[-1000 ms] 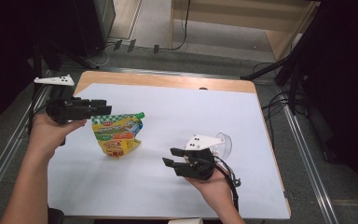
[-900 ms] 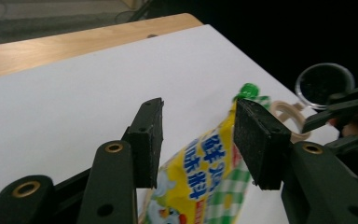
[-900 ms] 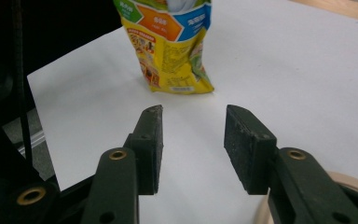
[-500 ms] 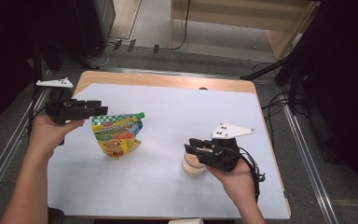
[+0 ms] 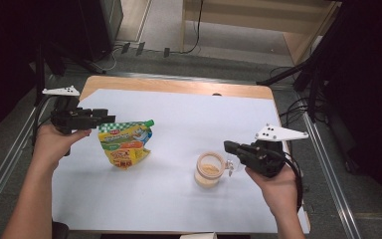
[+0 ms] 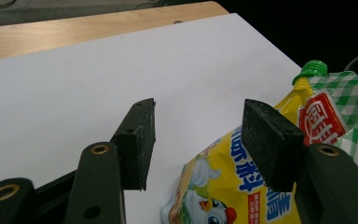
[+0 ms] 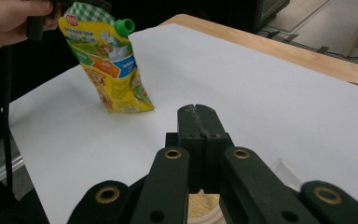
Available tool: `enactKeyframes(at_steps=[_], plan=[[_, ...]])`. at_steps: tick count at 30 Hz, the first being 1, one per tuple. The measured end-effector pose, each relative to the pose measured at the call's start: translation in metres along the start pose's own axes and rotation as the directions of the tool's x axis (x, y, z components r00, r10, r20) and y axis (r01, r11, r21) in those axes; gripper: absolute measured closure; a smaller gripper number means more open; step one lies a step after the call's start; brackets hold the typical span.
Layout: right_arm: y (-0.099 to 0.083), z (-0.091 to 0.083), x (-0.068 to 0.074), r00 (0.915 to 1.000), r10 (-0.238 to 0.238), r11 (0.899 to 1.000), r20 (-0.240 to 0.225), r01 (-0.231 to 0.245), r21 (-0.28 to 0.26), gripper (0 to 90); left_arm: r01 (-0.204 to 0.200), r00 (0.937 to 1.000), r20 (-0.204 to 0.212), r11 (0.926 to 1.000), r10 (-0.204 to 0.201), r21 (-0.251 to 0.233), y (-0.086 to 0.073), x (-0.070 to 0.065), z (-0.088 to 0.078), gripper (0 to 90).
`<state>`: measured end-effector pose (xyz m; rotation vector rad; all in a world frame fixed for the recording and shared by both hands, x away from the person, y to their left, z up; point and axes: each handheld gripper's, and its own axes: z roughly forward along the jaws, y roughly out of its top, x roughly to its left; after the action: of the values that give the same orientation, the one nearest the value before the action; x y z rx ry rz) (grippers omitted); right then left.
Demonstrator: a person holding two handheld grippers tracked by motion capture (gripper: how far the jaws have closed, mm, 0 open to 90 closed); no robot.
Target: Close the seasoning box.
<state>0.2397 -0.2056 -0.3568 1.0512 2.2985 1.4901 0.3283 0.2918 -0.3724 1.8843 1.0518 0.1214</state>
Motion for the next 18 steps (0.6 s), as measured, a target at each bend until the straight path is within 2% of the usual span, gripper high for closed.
enactKeyframes(at_steps=[5,9,12,18], plan=[[0.002,-0.015,-0.009,0.9993,0.022,1.000,0.031,-0.021,-0.015,90.0,0.005,1.0000,0.000,1.0000,-0.005,-0.001,-0.001,0.002,0.000,45.4],[0.002,-0.028,-0.016,0.9975,0.027,0.999,0.065,-0.024,-0.037,90.0,0.008,0.9998,-0.017,0.9999,-0.008,0.006,-0.003,0.004,0.001,45.5],[0.000,-0.035,-0.023,0.9953,0.041,0.998,0.088,-0.037,-0.050,90.0,0.004,0.9994,-0.036,0.9998,-0.003,0.022,-0.005,0.006,0.002,45.7],[-0.006,-0.047,-0.039,0.9873,0.078,0.996,0.138,-0.069,-0.064,90.0,0.002,0.9994,-0.034,0.9993,-0.001,0.038,-0.007,0.009,0.006,45.7]])
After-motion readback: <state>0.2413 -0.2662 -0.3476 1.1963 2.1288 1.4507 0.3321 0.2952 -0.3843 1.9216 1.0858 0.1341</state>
